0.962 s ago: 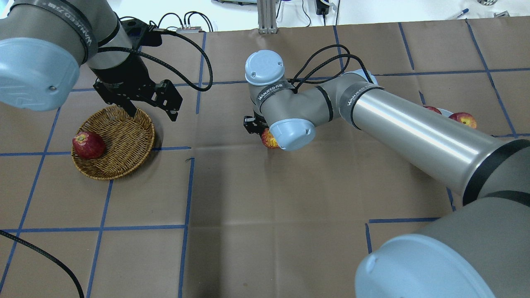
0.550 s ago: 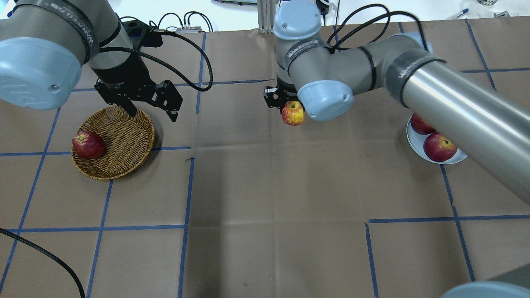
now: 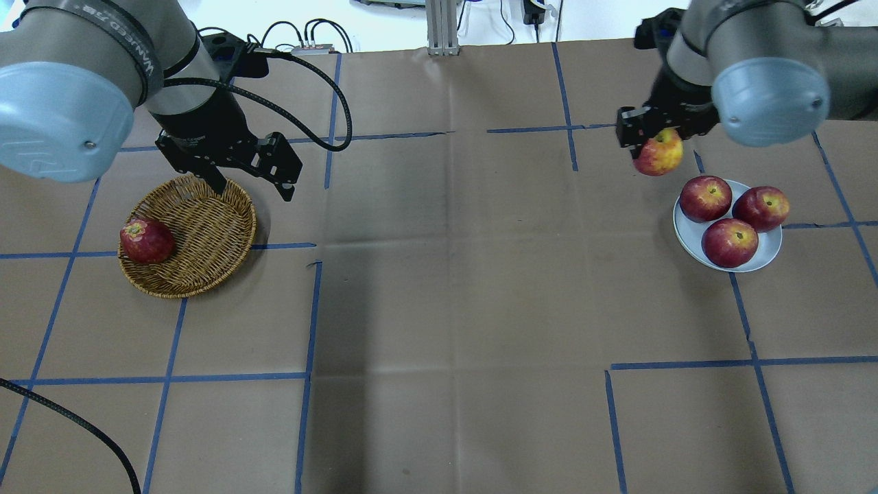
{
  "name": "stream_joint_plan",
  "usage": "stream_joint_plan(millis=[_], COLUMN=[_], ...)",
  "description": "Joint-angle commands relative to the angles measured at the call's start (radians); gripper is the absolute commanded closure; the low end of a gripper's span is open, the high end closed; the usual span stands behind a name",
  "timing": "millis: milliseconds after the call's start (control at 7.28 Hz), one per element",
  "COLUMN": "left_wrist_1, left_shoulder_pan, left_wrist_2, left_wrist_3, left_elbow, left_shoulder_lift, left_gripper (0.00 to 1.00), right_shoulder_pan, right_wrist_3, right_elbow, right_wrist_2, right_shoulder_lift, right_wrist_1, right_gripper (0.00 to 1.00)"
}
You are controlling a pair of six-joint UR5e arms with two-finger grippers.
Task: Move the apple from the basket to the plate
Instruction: 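Lift the apple with the right gripper and carry it over the white plate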
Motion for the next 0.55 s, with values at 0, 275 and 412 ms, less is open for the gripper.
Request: stream_joint_plan(millis=[0,275,412], left_wrist_1=[0.000,-0.001,0.000], left_shoulder_pan=[0.000,0.000,0.000], left_wrist_2=[0.000,0.000,0.000], left_wrist_3=[0.000,0.000,0.000], left_elbow=[0.000,-0.002,0.000], left_shoulder_lift=[-0.001,-0.001,-0.001], left_gripper=[0.01,0.01,0.01], right_shoulder_pan=[-0.216,-0.269,-0.290], right_wrist_3=[-0.289,-0.383,-0.387], right_elbow=[0.043,0.109,0.132], right_wrist_2=[0.052,0.063,0.079], right_shoulder_lift=[0.000,0.044,0.066], right_wrist_1=[-0.014,-0.124,-0.172], right_gripper=[0.69,0.69,0.69])
